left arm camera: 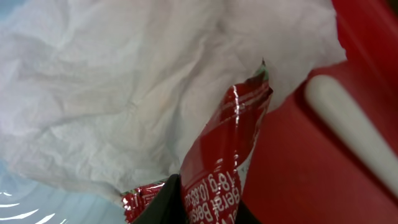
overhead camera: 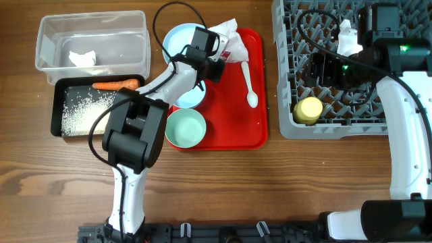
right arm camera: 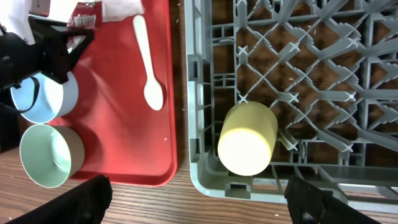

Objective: Sort waste into correct bins and load items into the dishwasher rack
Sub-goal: 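Carry the red wrapper to the clear bin and release it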

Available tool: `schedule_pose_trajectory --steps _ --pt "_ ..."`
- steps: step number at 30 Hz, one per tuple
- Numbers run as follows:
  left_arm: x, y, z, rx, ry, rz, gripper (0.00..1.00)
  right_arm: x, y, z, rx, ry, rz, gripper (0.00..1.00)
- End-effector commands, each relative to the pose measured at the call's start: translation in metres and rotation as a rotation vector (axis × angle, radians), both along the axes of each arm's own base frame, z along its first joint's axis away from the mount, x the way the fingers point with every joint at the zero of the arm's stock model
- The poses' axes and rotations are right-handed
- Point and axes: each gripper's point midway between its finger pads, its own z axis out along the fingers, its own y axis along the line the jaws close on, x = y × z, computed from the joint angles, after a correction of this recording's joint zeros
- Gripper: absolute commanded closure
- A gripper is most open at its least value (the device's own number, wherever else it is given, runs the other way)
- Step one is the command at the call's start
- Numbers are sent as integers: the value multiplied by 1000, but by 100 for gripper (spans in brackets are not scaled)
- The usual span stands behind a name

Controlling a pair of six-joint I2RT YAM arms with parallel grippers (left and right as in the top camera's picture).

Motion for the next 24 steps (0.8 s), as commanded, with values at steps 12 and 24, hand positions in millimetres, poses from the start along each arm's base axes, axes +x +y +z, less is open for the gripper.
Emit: schedule_pose_trajectory --steps 12,24 --pt "-6 -19 50 -44 -71 -38 96 0 3 7 13 -19 -3 7" --pt "11 24 134 -161 -170 161 96 -1 3 7 13 -15 -3 7"
